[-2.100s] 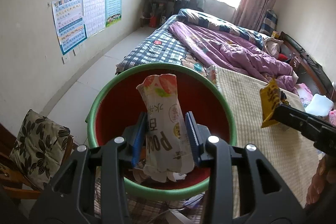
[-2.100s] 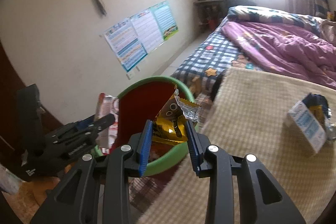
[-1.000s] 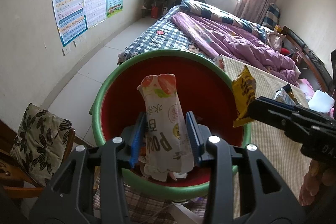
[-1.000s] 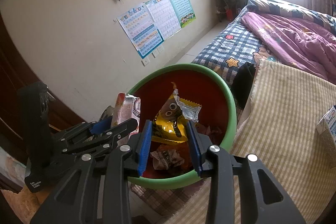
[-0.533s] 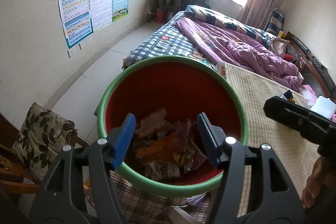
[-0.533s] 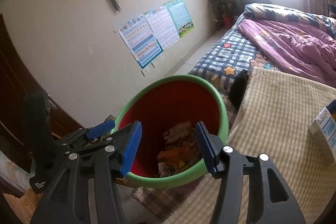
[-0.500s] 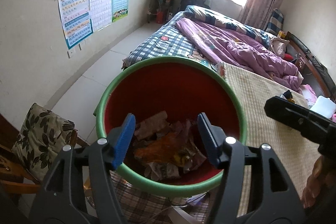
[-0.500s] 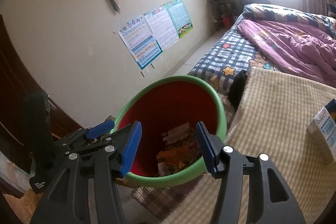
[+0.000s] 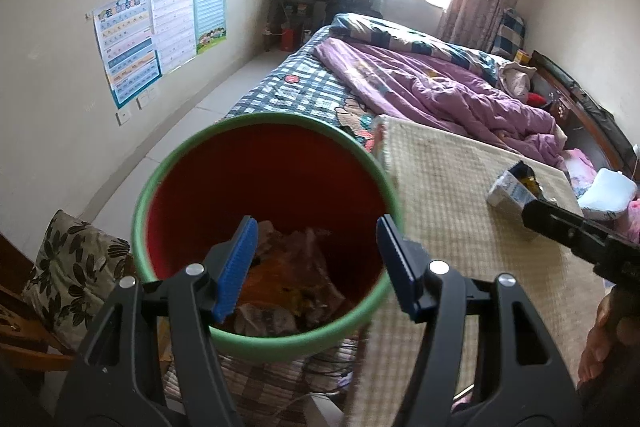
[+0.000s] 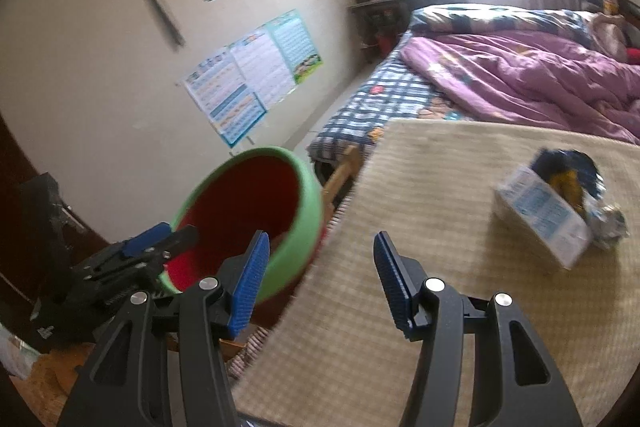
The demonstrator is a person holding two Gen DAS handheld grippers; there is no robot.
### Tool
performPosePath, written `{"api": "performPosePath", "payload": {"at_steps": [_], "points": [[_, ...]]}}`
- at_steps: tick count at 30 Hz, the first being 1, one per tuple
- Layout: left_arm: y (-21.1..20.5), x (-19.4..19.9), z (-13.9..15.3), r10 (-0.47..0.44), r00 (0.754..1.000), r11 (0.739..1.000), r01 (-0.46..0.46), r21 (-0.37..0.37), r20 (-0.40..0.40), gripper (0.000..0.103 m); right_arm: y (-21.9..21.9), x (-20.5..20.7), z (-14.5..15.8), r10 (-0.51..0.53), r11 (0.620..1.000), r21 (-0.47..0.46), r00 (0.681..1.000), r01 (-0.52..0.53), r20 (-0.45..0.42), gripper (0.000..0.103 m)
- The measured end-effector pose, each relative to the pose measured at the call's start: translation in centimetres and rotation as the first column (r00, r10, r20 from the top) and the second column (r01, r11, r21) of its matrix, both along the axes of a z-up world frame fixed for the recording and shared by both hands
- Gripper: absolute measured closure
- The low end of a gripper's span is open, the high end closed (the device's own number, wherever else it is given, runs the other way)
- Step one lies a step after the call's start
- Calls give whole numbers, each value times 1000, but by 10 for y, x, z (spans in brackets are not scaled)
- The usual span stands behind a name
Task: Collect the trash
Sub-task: 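Grasp the white milk carton with the left gripper while the right grasps a foil wrapper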
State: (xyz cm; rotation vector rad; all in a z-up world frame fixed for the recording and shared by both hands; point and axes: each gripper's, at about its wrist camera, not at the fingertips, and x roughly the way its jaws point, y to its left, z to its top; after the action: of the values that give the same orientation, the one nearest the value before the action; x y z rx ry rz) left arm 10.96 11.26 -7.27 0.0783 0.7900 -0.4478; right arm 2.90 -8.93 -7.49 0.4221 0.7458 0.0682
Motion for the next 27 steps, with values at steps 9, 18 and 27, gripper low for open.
{"api": "performPosePath", "payload": {"at_steps": [9, 18, 27], "points": [[-46, -29, 0, -19, 1000, 1000, 19, 13, -7, 44, -65, -43, -16, -72, 997, 11, 997, 73, -37, 50], [-94, -47, -3, -29, 999, 1000, 29, -1, -33, 41, -135, -80, -30, -144, 990, -6, 987, 144, -66, 50], [-185, -46, -22, -169, 974, 983, 155, -99, -154, 35, -210, -98, -42, -243, 970, 3, 967, 244, -81, 50]]}}
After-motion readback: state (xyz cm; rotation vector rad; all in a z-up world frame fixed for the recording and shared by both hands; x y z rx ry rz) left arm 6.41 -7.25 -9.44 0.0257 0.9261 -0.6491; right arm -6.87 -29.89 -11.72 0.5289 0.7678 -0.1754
